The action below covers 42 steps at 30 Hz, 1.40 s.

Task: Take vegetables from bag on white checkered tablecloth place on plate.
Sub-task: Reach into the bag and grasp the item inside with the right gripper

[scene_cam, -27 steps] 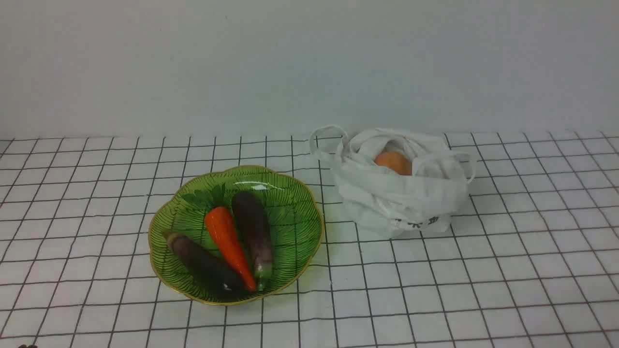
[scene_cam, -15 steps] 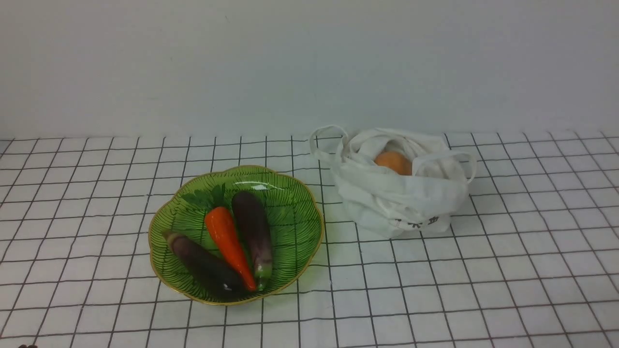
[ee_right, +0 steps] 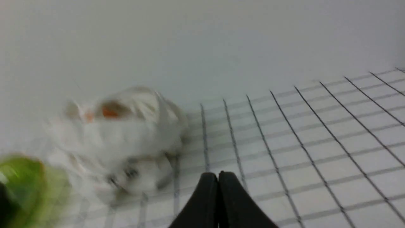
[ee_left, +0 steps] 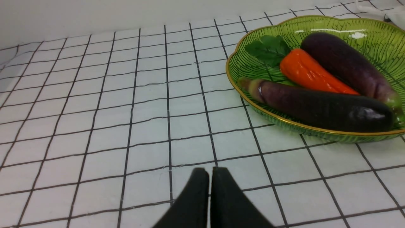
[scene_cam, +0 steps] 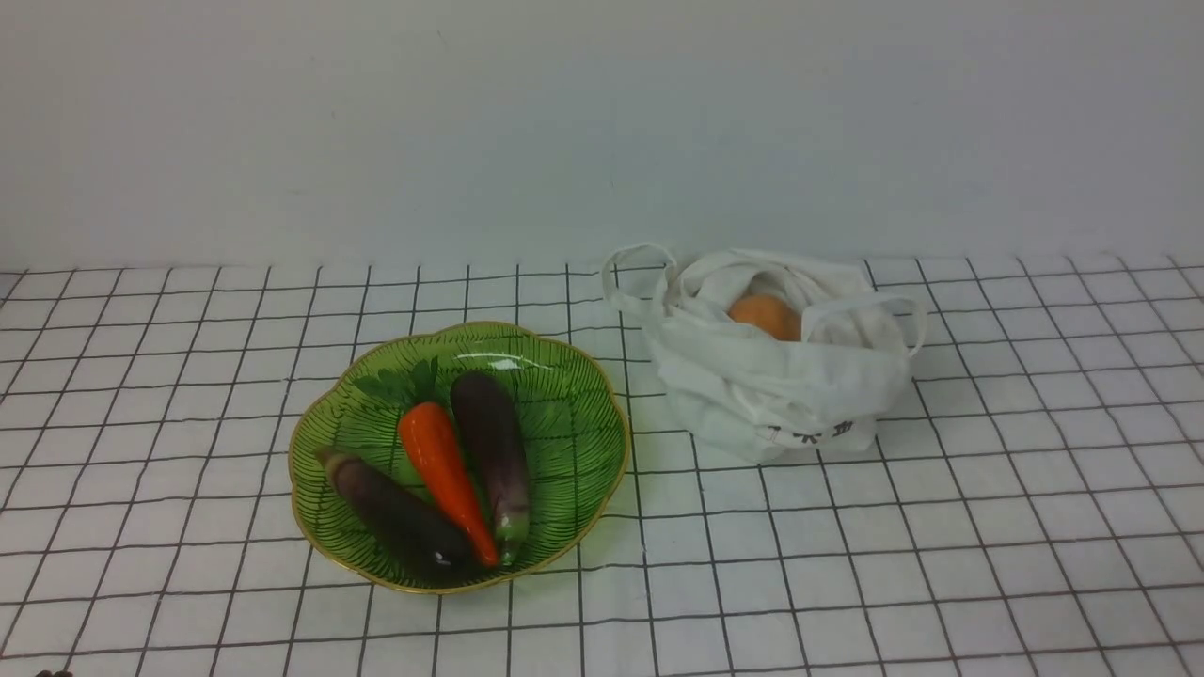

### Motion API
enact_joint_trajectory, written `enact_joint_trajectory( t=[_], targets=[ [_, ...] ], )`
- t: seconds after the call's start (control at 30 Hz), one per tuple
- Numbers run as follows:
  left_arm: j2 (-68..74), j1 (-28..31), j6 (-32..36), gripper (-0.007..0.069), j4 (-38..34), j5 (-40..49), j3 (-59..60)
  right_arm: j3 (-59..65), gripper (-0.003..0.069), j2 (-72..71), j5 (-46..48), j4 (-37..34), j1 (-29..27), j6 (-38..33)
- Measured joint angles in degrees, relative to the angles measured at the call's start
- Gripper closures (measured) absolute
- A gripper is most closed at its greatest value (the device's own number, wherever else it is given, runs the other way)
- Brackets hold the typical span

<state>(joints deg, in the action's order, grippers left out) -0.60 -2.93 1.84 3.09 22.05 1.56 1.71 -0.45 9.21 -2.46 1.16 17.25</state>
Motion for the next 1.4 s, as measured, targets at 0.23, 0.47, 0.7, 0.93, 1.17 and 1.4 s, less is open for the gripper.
enact_joint_trajectory(
  t=[0.23,0.47,0.7,0.93,1.17,1.4],
  targets=[
    [0.0,0.0,0.0,0.0632,0.0,0.0,0.0,0.0,0.0673,0.0,-13.13,-15.2,0.0,7.4],
    [0.0,0.0,0.0,0.0632,0.0,0.0,0.0,0.0,0.0673,0.0,-15.53,-17.23,0.0,8.14],
    [0.0,0.0,0.0,0.0632,0.0,0.0,0.0,-12.51,0.0673,3.23,-7.37,-10.43,1.53,8.74],
    [0.0,0.0,0.0,0.0632,0.0,0.0,0.0,-43.15,0.0673,32.61,24.41,-2.07,4.65,-1.7],
    [0.0,0.0,0.0,0.0632,0.0,0.0,0.0,-64.26,0.0673,60.51,38.37,-6.09,6.93,-19.52],
    [0.0,0.0,0.0,0.0632,0.0,0.0,0.0,-79.88,0.0673,81.89,41.46,-12.58,10.99,-28.66]
  ],
)
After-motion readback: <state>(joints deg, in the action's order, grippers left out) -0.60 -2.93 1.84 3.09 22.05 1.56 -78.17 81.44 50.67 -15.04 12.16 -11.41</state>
